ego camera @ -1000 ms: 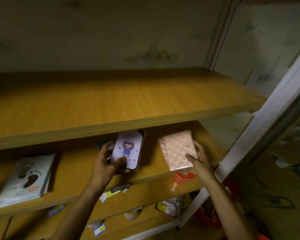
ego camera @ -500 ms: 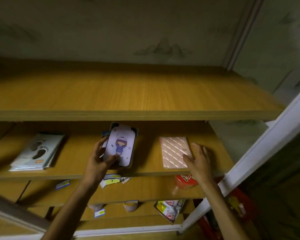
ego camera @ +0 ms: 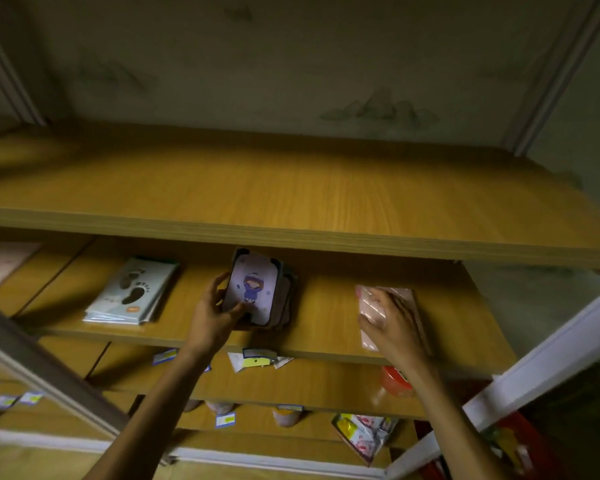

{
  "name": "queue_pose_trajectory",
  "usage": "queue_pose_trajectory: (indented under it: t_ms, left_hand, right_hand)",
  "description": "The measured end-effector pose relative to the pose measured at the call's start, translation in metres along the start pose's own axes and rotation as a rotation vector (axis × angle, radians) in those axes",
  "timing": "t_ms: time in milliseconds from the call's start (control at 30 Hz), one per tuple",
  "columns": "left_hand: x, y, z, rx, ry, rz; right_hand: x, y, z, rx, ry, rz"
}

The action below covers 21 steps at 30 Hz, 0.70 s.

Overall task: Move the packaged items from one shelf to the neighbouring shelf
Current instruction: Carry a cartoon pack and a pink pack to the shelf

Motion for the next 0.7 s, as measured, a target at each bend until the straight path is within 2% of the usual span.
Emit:
queue_pose_trajectory:
  t_ms: [200, 267, 433, 500, 700]
  left_hand:
    - [-0.014, -0.006, -0.002, -0.121, 0.041, 0.06]
    - [-0.017, -0.004, -0.001, -0.275, 0.004, 0.081]
    - [-0.01, -0.002, -0.012, -0.821, -0.234, 0.06]
    - [-0.003, -0.002, -0.014, -0.964, -0.289, 0.063]
    - [0.027, 0.04, -0.012, -1.03, -0.316, 0.038]
  right_hand:
    - [-0.009, -0.016, 0.022, -0.051, 0.023, 0.039]
    - [-0.01, -0.017, 0.028, -0.057, 0.03, 0.026]
    - [-0.006, -0.02, 0.035, -0.03, 0.061, 0.027]
    - [-0.003, -0.02, 0.037, -0.032, 0.06, 0.055]
    - [0.004, -0.031, 0.051, -0.041, 0.088, 0.136]
Point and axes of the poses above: each hand's wrist, its own x-axis away from the middle knuckle, its own y-axis out of the back of the hand, z = x × y, the point moved 3 cm from there along -x, towards the middle knuckle, and after that the axes turned 7 degrees about x, right-handed, at the moved point
